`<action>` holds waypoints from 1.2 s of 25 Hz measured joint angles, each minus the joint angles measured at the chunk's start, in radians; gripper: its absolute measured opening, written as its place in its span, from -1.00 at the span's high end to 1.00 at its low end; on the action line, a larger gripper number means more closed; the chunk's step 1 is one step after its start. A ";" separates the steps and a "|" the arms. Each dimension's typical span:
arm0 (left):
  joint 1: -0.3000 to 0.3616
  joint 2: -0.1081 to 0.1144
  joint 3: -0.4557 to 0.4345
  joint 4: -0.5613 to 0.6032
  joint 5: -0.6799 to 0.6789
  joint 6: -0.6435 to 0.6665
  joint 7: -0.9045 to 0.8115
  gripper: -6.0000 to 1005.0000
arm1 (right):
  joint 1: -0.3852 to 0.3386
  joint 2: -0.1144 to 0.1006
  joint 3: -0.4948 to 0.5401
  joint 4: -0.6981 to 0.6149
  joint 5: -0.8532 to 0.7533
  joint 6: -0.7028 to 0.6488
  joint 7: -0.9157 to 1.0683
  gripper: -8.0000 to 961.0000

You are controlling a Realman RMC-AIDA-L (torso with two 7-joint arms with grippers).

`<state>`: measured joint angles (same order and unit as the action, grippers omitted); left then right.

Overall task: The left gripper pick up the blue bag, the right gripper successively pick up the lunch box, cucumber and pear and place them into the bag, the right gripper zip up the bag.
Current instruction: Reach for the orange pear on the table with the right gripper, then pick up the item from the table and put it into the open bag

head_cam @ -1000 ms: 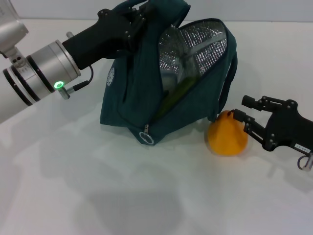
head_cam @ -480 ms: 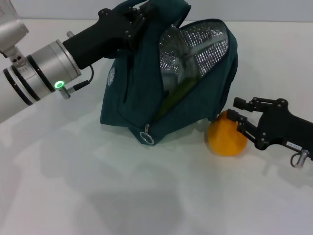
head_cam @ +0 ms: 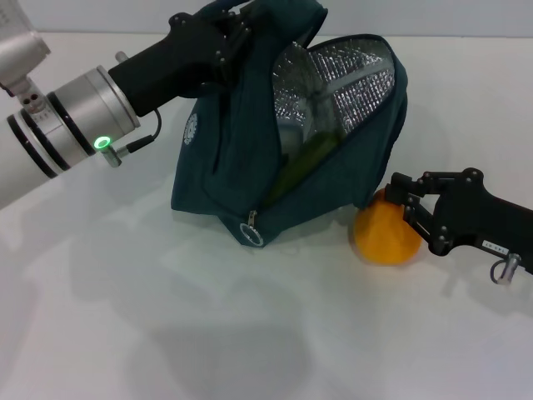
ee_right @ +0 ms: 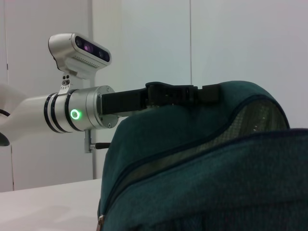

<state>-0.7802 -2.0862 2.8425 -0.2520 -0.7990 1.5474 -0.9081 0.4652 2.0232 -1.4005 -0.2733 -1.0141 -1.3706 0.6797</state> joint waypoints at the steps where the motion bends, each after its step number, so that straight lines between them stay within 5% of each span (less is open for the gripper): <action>1: 0.000 0.000 0.000 0.000 0.000 0.000 0.000 0.89 | 0.000 0.000 0.000 0.000 0.000 0.000 0.000 0.48; 7: -0.001 0.000 0.000 0.001 0.000 0.000 0.000 0.89 | 0.005 0.001 0.000 0.000 0.000 0.027 0.007 0.76; 16: 0.002 0.000 0.000 0.001 0.000 0.003 0.000 0.89 | 0.003 -0.004 -0.003 -0.012 0.001 -0.002 0.007 0.91; 24: 0.005 0.000 0.000 0.000 0.000 0.005 0.000 0.89 | -0.057 -0.015 0.112 -0.083 0.011 -0.256 0.001 0.93; 30: 0.006 -0.001 0.000 0.003 0.002 0.005 0.008 0.89 | 0.009 -0.008 0.208 -0.106 0.058 -0.385 0.043 0.92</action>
<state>-0.7746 -2.0874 2.8424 -0.2494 -0.7970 1.5525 -0.8997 0.4741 2.0153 -1.1928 -0.3792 -0.9560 -1.7561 0.7228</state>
